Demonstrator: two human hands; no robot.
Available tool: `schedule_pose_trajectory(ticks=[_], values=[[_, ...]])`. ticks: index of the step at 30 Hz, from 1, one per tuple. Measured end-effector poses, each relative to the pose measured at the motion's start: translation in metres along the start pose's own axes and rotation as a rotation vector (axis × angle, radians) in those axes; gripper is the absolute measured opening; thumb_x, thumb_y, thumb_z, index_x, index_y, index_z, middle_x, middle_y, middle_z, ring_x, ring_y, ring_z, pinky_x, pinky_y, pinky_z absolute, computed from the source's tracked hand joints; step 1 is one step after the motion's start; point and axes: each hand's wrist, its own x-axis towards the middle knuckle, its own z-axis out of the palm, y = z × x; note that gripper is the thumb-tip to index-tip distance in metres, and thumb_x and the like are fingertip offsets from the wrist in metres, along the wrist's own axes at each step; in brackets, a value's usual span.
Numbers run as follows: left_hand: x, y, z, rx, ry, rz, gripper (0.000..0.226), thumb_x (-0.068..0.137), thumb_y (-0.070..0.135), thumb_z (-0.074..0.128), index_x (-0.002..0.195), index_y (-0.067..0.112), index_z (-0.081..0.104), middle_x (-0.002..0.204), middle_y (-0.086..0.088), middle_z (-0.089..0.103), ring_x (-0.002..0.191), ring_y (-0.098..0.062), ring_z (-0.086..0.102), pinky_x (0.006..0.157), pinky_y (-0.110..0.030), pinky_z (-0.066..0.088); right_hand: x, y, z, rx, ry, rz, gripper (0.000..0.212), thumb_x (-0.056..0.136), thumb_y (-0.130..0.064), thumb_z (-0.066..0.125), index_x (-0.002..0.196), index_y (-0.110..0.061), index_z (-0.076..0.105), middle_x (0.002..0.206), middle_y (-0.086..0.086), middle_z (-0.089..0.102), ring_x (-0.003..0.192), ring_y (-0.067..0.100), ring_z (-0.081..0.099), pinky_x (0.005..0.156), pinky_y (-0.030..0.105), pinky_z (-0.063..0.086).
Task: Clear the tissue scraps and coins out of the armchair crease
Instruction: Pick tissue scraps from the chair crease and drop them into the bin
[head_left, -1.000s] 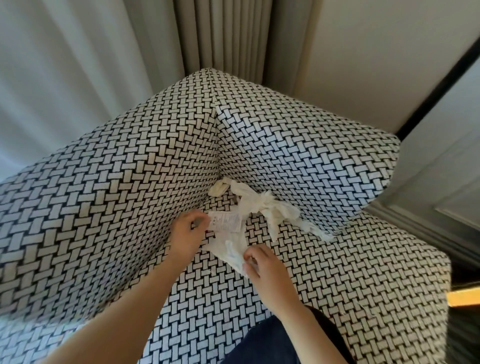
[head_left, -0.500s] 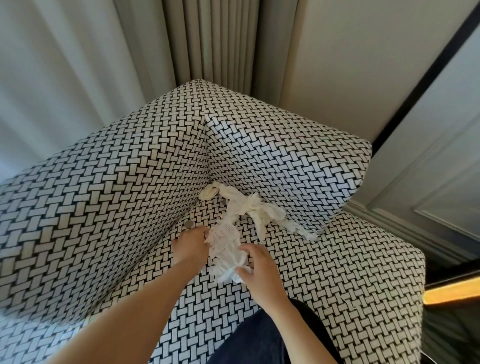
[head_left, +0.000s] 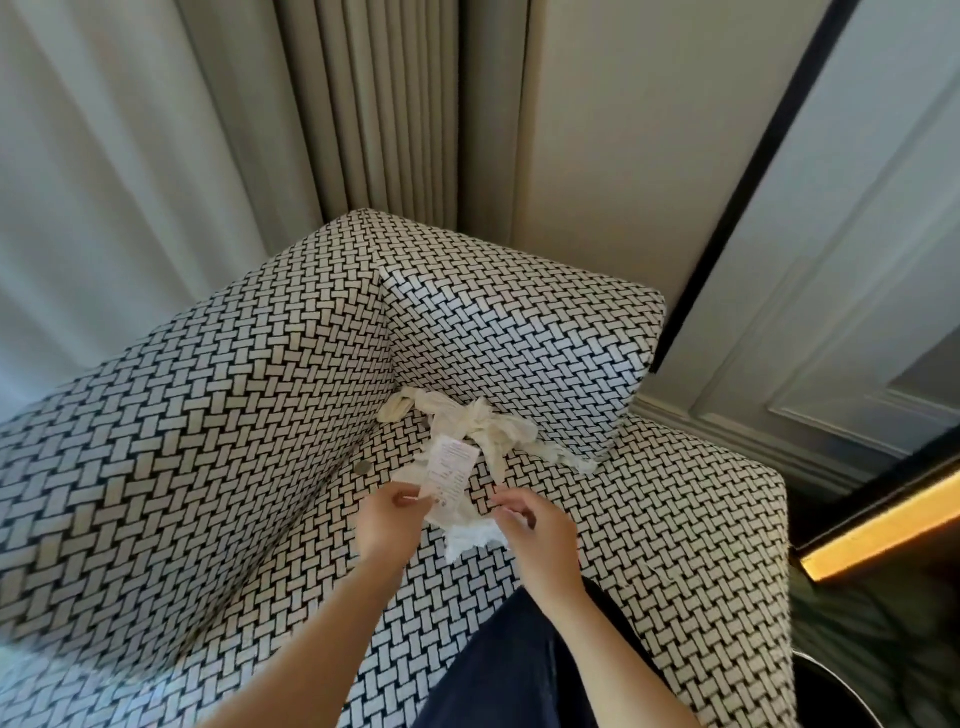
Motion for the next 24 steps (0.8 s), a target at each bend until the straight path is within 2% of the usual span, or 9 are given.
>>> schedule_pose_trajectory(ticks=[2,6,11,16,20,24], values=[[-0.009,0.010,0.007,-0.081,-0.019,-0.008,0.018,0.085,0.013,0.067,0.102,0.010,0.067,0.096,-0.004,0.070,0.077,-0.015,0.064,0.056,-0.018,0.045,-0.008,-0.003,-0.009,0.034,0.058,-0.016,0.016,0.089,-0.008,0.061,0.096,-0.020,0.068,0.088,-0.016,0.067,0.084,-0.008,0.061,0.076,0.009,0.047],[-0.033,0.035,0.028,-0.175,-0.085,0.024,0.014,0.085,0.010,0.067,0.098,0.010,0.064,0.086,-0.004,0.066,0.070,-0.012,0.058,0.054,-0.017,0.040,-0.030,-0.002,-0.047,0.068,0.135,-0.003,0.015,0.089,-0.009,0.061,0.097,-0.018,0.070,0.089,-0.012,0.069,0.084,-0.005,0.061,0.076,0.012,0.048],[-0.076,0.070,0.074,-0.197,-0.241,0.097,0.014,0.083,0.011,0.068,0.097,0.011,0.066,0.087,-0.004,0.068,0.077,-0.019,0.062,0.070,-0.029,0.052,-0.061,0.007,-0.118,0.109,0.335,0.043,0.014,0.089,-0.011,0.062,0.096,-0.020,0.069,0.092,-0.013,0.069,0.085,-0.005,0.062,0.083,0.015,0.050],[-0.130,0.094,0.125,-0.201,-0.393,0.132,0.012,0.085,0.010,0.067,0.095,0.015,0.062,0.088,-0.004,0.066,0.078,-0.017,0.063,0.076,-0.028,0.053,-0.091,0.014,-0.183,0.139,0.510,0.075,0.012,0.089,-0.014,0.061,0.098,-0.019,0.069,0.095,-0.012,0.068,0.088,-0.003,0.062,0.081,0.017,0.050],[-0.167,0.094,0.173,-0.191,-0.557,0.048,0.013,0.087,0.005,0.063,0.100,0.007,0.063,0.096,-0.007,0.067,0.083,-0.017,0.066,0.066,-0.021,0.056,-0.117,0.027,-0.231,0.160,0.689,0.128,0.012,0.089,-0.014,0.062,0.095,-0.020,0.071,0.091,-0.012,0.069,0.085,-0.005,0.062,0.079,0.018,0.049],[-0.190,0.082,0.207,-0.149,-0.663,-0.049,0.019,0.088,0.003,0.060,0.107,0.003,0.061,0.099,-0.012,0.067,0.090,-0.024,0.068,0.075,-0.031,0.058,-0.144,0.045,-0.262,0.259,0.844,0.218,0.013,0.088,-0.014,0.062,0.087,-0.025,0.069,0.088,-0.011,0.069,0.080,-0.003,0.062,0.077,0.024,0.051]])
